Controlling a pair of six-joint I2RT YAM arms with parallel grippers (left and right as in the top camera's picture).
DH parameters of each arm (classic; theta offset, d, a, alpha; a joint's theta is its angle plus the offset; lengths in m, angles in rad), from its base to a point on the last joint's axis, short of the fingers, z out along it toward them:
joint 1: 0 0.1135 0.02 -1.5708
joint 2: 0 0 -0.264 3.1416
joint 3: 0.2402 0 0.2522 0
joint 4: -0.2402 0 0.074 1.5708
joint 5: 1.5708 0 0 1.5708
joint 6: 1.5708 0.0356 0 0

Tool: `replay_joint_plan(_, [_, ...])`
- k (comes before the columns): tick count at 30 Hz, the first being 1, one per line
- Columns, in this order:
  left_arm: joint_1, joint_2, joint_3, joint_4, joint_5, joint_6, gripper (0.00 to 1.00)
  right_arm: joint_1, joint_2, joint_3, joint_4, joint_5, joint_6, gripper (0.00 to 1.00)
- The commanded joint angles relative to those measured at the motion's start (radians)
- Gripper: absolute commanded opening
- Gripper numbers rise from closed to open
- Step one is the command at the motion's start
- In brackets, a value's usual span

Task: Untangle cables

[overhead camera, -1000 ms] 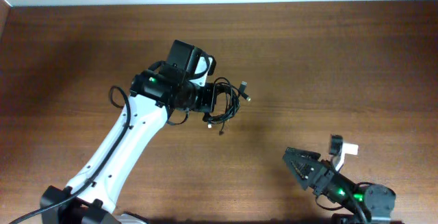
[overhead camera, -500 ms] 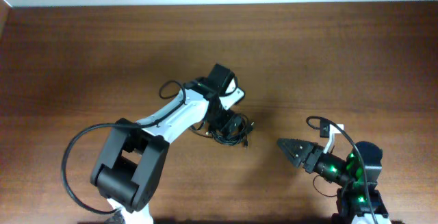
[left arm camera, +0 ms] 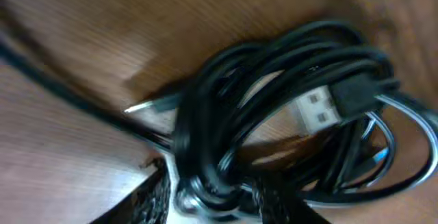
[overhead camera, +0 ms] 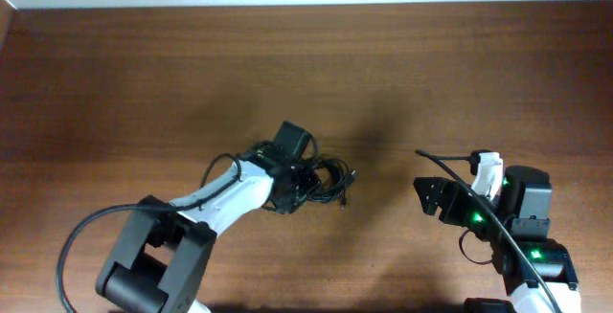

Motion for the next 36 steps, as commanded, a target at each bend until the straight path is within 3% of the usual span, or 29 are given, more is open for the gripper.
replay_joint_plan(1, [-0.024,-0.001,-0.012,0.026,-0.194,-0.03,0.27,0.003,-0.002,0.017,-0.018,0.019,-0.019,0.84])
replay_joint_plan(4, [-0.023,-0.002,-0.012,0.026,-0.161,-0.026,0.36,0.003,0.014,0.017,-0.04,0.02,-0.02,0.84])
replay_joint_plan(6, [-0.022,-0.027,-0.011,0.03,-0.138,-0.026,0.37,0.003,0.062,0.017,-0.043,0.02,-0.019,0.84])
replay_joint_plan(8, [-0.022,-0.051,-0.011,0.045,-0.134,-0.027,0.25,0.003,0.128,0.017,-0.043,0.019,-0.019,0.84])
replay_joint_plan(9, [-0.022,-0.053,-0.01,0.063,-0.098,-0.026,0.11,0.003,0.146,0.017,-0.042,0.019,-0.019,0.84])
replay_joint_plan(11, [-0.022,-0.053,-0.01,0.092,-0.043,-0.027,0.03,0.003,0.18,0.017,-0.042,0.019,-0.019,0.84])
replay_joint_plan(12, [-0.023,-0.053,-0.01,0.091,-0.024,-0.026,0.31,0.003,0.193,0.017,-0.042,0.019,-0.019,0.84])
replay_joint_plan(13, [-0.023,-0.053,-0.01,0.084,-0.025,-0.026,0.46,0.003,0.193,0.017,-0.042,0.019,-0.019,0.84])
replay_joint_plan(14, [-0.023,-0.053,-0.01,0.092,-0.026,-0.027,0.36,0.003,0.193,0.017,-0.042,0.019,-0.019,0.84])
replay_joint_plan(16, [-0.023,-0.051,-0.01,0.133,-0.068,-0.026,0.35,0.003,0.193,0.017,-0.042,0.019,-0.019,0.84])
replay_joint_plan(17, [-0.031,-0.051,-0.014,0.134,-0.09,-0.026,0.18,0.003,0.193,0.017,-0.042,0.019,-0.019,0.84])
replay_joint_plan(19, [-0.081,-0.051,-0.014,0.134,-0.206,-0.026,0.12,0.003,0.193,0.017,-0.042,0.019,-0.019,0.84])
replay_joint_plan(21, [-0.134,-0.051,-0.014,0.134,-0.293,-0.026,0.17,0.003,0.193,0.017,-0.043,0.019,-0.019,0.84])
replay_joint_plan(22, [-0.163,-0.051,-0.014,0.134,-0.36,-0.026,0.29,0.003,0.193,0.017,-0.043,0.018,-0.019,0.84])
replay_joint_plan(24, [-0.187,-0.037,-0.014,0.141,-0.409,-0.027,0.44,0.003,0.193,0.017,-0.047,0.019,-0.019,0.84])
replay_joint_plan(25, [-0.191,-0.014,-0.015,0.15,-0.41,-0.026,0.4,0.003,0.193,0.017,-0.047,0.019,-0.019,0.84])
replay_joint_plan(26, [-0.191,0.019,-0.015,0.169,-0.413,-0.026,0.23,0.003,0.193,0.017,-0.052,0.019,-0.019,0.84])
replay_joint_plan(27, [-0.191,0.048,-0.015,0.192,-0.412,-0.026,0.0,0.003,0.193,0.017,-0.059,0.019,-0.019,0.84])
replay_joint_plan(30, [-0.19,0.051,-0.014,0.291,-0.427,0.039,0.0,0.003,0.193,0.017,-0.08,0.015,-0.019,0.84])
replay_joint_plan(31, [-0.19,0.051,-0.014,0.296,-0.428,0.043,0.08,0.003,0.193,0.017,-0.076,-0.01,-0.019,0.89])
replay_joint_plan(32, [-0.185,0.051,-0.014,0.294,-0.43,0.063,0.0,0.003,0.193,0.017,-0.062,-0.067,-0.019,0.92])
replay_joint_plan(33, [-0.183,0.049,-0.014,0.294,-0.419,0.177,0.0,0.003,0.193,0.017,-0.051,-0.102,-0.021,0.92])
replay_joint_plan(35, [-0.145,-0.006,-0.014,0.286,-0.265,0.392,0.0,0.003,0.193,0.017,-0.052,-0.177,-0.07,0.85])
replay_joint_plan(36, [-0.114,-0.047,-0.014,0.279,-0.183,0.451,0.0,0.003,0.193,0.017,-0.036,-0.265,-0.117,0.73])
